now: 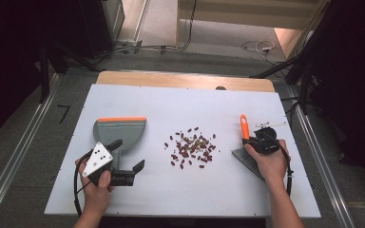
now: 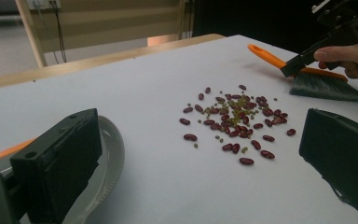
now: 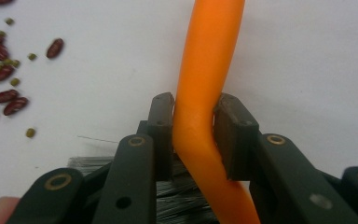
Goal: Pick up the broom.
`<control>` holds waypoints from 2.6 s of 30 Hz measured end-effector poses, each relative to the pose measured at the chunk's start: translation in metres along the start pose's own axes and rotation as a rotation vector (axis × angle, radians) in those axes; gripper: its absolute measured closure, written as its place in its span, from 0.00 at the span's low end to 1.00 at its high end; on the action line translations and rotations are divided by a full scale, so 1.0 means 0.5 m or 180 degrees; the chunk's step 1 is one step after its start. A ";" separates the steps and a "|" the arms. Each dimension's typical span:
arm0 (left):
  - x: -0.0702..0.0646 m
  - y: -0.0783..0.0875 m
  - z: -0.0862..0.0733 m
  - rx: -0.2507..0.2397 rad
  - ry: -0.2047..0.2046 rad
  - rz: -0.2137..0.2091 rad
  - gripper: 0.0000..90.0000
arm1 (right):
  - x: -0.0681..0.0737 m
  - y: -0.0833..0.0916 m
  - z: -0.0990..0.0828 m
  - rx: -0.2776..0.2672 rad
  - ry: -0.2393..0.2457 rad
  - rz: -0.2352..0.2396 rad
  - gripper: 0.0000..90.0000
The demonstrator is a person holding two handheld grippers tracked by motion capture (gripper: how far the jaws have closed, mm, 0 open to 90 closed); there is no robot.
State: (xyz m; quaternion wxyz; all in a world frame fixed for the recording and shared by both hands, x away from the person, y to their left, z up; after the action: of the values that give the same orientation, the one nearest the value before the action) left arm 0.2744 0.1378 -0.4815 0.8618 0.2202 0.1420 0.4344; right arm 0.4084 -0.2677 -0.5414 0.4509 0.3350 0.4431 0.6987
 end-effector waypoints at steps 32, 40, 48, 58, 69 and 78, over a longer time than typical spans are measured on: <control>-0.045 -0.056 0.078 -0.0126 -0.0122 -0.0180 0.00 | 0.009 0.185 0.004 -0.1910 -0.0054 0.0421 0.77; -0.065 -0.072 0.102 -0.0173 -0.0168 -0.0265 0.00 | 0.045 0.212 0.015 -0.2008 0.0067 0.0501 0.77; -0.087 -0.094 0.118 -0.0174 -0.0229 -0.0363 0.00 | 0.085 0.225 0.025 -0.2062 0.0167 0.0603 0.77; -0.118 -0.114 0.121 -0.0114 -0.0285 -0.0532 0.00 | 0.151 0.232 0.037 -0.2083 0.0350 0.0727 0.77; -0.143 -0.125 0.121 -0.0051 -0.0251 -0.0680 0.01 | 0.251 0.225 0.041 -0.2065 0.0592 0.0895 0.77; -0.174 -0.134 0.125 0.0012 -0.0159 -0.0828 0.03 | 0.312 0.220 0.039 -0.2049 0.0749 0.0996 0.77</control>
State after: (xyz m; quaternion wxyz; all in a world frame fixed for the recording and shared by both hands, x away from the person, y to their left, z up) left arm 0.2970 0.0160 -0.4568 0.9137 0.2123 0.1486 0.3132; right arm 0.3311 -0.1390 -0.4217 0.3669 0.1572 0.1930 0.8963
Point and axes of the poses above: each handheld gripper's, and its own axes: y roughly backward along the jaws, z roughly out of its top, x roughly to its left, the point moved 8 cm from there along -y, roughly forward along the jaws, and after that the axes turned 15 degrees about x, right-handed, at the moved point
